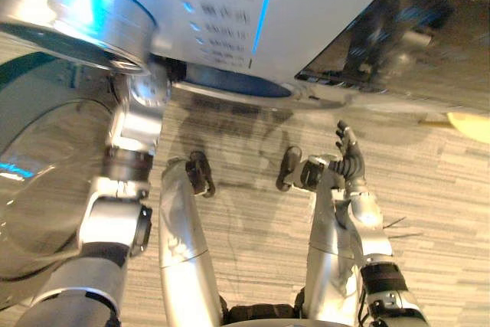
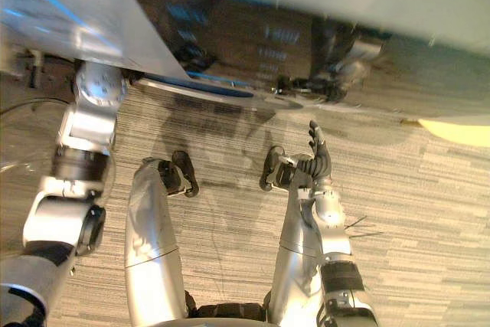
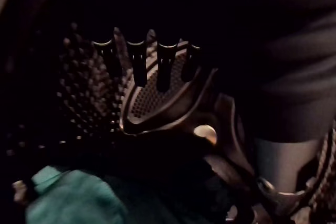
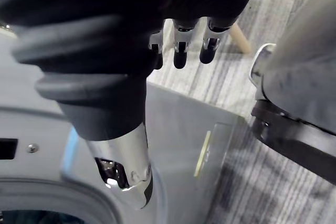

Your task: Pick up the laundry basket with both hands and put the clothes into the washing machine.

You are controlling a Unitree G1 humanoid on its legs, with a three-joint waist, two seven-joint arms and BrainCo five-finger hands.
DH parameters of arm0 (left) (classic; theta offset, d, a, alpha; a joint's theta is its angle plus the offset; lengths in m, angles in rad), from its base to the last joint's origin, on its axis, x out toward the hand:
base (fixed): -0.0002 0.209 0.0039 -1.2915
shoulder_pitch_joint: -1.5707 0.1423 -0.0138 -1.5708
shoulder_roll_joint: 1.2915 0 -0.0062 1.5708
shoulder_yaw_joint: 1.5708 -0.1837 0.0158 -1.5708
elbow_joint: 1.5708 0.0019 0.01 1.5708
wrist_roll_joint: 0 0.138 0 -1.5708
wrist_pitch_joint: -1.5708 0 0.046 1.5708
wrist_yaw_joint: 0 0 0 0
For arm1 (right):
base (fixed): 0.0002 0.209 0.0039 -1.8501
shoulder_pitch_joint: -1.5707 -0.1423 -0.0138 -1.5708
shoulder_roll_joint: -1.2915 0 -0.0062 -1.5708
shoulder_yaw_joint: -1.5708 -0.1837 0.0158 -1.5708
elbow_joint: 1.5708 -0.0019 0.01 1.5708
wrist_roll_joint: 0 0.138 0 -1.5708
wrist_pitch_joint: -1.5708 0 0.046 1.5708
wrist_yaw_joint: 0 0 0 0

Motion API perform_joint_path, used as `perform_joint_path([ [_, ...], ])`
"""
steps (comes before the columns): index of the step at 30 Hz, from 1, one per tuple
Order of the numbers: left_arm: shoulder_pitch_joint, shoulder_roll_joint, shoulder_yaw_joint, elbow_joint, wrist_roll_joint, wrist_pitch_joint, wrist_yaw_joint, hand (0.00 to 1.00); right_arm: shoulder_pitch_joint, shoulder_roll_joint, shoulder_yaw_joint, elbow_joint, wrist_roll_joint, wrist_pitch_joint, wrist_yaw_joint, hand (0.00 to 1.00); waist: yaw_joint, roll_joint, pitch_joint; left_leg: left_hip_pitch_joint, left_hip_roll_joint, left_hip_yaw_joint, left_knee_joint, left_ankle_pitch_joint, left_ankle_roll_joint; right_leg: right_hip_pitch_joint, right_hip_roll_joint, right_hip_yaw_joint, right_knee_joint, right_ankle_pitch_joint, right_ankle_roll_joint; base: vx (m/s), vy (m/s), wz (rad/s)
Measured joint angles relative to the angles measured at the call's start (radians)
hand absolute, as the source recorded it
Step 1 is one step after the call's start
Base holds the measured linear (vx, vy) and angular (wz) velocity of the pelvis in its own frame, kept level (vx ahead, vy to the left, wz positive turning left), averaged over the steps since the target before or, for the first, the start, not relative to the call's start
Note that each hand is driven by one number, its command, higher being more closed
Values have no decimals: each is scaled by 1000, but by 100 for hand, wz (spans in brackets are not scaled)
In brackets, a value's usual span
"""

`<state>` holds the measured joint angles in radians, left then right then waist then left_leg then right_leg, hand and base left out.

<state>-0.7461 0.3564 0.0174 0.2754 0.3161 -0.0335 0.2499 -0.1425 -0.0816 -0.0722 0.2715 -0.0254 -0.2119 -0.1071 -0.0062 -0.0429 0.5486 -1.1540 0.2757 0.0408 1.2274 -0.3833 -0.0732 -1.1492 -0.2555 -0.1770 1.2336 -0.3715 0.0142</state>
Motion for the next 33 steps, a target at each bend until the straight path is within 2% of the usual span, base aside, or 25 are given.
perform_joint_path([
  [1, 44, -19, 8, -14, -10, -8, 3, 0, 8, 1, 1, 0, -4, 3, 0, 0, 3, 0, 0, 32, 0, 1, -23, 4, -4, 32, 2, -6, -20, 0, 0, 55, -100, 10],
  [2, 173, -99, 15, -36, -52, -27, 10, 0, 42, -2, -2, 0, -4, 4, -3, 0, 18, 1, -19, 127, 0, 9, -96, 14, -16, 126, 12, -23, -86, 1, -1, 55, -78, 7],
  [5, 347, -201, 20, -35, -115, -53, 11, 0, 86, -2, -5, 22, -5, 6, -4, 0, 21, -1, -91, 220, -9, 26, -200, 40, -25, 219, 15, -49, -175, 13, -11, 93, -67, 11],
  [7, 528, -282, 17, -3, -233, -85, -12, 0, 121, -2, -9, 67, -3, 24, -4, 0, 26, -2, -116, 403, -15, 52, -331, 69, -36, 390, 33, -67, -294, 36, -11, 178, -56, 3],
  [8, 565, -295, 15, 18, -257, -91, -17, 0, 131, -1, -8, 85, -3, 26, -4, 0, 26, -2, -133, 441, -15, 60, -364, 75, -39, 425, 40, -70, -326, 43, -10, 226, -28, -13],
  [9, 648, -321, 18, 92, -321, -105, -41, 0, 164, 5, -9, 132, -1, 29, -4, 0, 26, -1, -186, 541, -15, 88, -464, 101, -40, 512, 55, -73, -419, 68, -2, 203, -15, -14],
  [11, 715, -339, 22, 167, -367, -111, -66, 0, 203, 17, -10, 168, 7, 37, -5, 0, 27, 0, -226, 657, -15, 122, -569, 126, -43, 612, 76, -71, -520, 97, 6, 198, -6, -26],
  [12, 765, -348, 25, 242, -393, -117, -79, 0, 245, 31, -11, 198, 7, 42, -7, 0, 26, 0, -274, 746, -14, 154, -656, 148, -43, 683, 89, -69, -600, 121, 13, 220, -8, -35],
  [15, 811, -357, 32, 431, -389, -119, -122, 0, 305, 54, -25, 307, 16, 45, -7, 0, 23, 12, -369, 908, -29, 218, -851, 206, -49, 808, 118, -59, -777, 181, 28, 224, 15, -32],
  [18, 806, -349, 32, 584, -363, -116, -143, 0, 299, 49, -57, 461, 29, 50, -8, 0, 19, 34, -413, 1033, -54, 267, -1035, 279, -52, 899, 146, -33, -944, 257, 39, 157, 50, -33],
  [20, 807, -339, 33, 629, -342, -109, -146, 0, 294, 41, -58, 527, 40, 64, -7, 0, 17, 49, -422, 1082, -64, 279, -1091, 300, -54, 952, 165, -25, -1023, 297, 40, 131, 64, -31],
  [22, 807, -324, 34, 654, -319, -102, -157, 0, 296, 35, -58, 587, 52, 67, -4, 0, 15, 55, -425, 1151, -65, 297, -1116, 303, -55, 1036, 183, -7, -1109, 332, 46, 109, 44, -26],
  [25, 805, -312, 33, 671, -298, -101, -162, 0, 284, 32, -68, 612, 55, 66, 1, 0, 13, 55, -431, 1189, -73, 313, -1112, 303, -55, 1076, 188, 32, -1148, 356, 51, 41, 32, -31],
  [27, 804, -312, 32, 676, -292, -102, -162, 0, 262, 26, -68, 636, 62, 65, 3, 0, 19, 52, -433, 1177, -86, 270, -1073, 301, -53, 1076, 184, 82, -1180, 384, 55, -6, 26, -54],
  [29, 804, -316, 26, 689, -284, -102, -162, 0, 245, 16, -66, 656, 71, 65, 3, 0, 20, 53, -433, 1166, -104, 180, -1042, 295, -46, 1075, 180, 129, -1210, 411, 60, -32, 18, -57],
  [30, 800, -317, 18, 700, -284, -103, -162, 0, 243, 11, -68, 657, 77, 65, 3, 0, 20, 58, -434, 1167, -108, 140, -1036, 278, -39, 1073, 185, 156, -1227, 425, 61, -111, 79, -96],
  [31, 801, -326, 13, 722, -283, -102, -162, 0, 238, -3, -71, 656, 86, 64, 3, 0, 19, 68, -435, 1169, -104, 112, -1036, 230, -35, 1053, 204, 206, -1244, 444, 69, -93, 66, -102],
  [32, 799, -331, 11, 727, -283, -102, -162, 0, 233, -7, -74, 656, 89, 64, 3, 0, 18, 78, -438, 1172, -100, 111, -1036, 205, -37, 1036, 215, 232, -1245, 453, 70, -137, 108, -146],
  [33, 786, -337, 10, 735, -281, -101, -163, 0, 204, -15, -78, 654, 95, 64, 2, 0, 18, 93, -432, 1170, -101, 134, -1042, 144, -40, 987, 237, 297, -1243, 472, 84, -192, 116, -200],
])
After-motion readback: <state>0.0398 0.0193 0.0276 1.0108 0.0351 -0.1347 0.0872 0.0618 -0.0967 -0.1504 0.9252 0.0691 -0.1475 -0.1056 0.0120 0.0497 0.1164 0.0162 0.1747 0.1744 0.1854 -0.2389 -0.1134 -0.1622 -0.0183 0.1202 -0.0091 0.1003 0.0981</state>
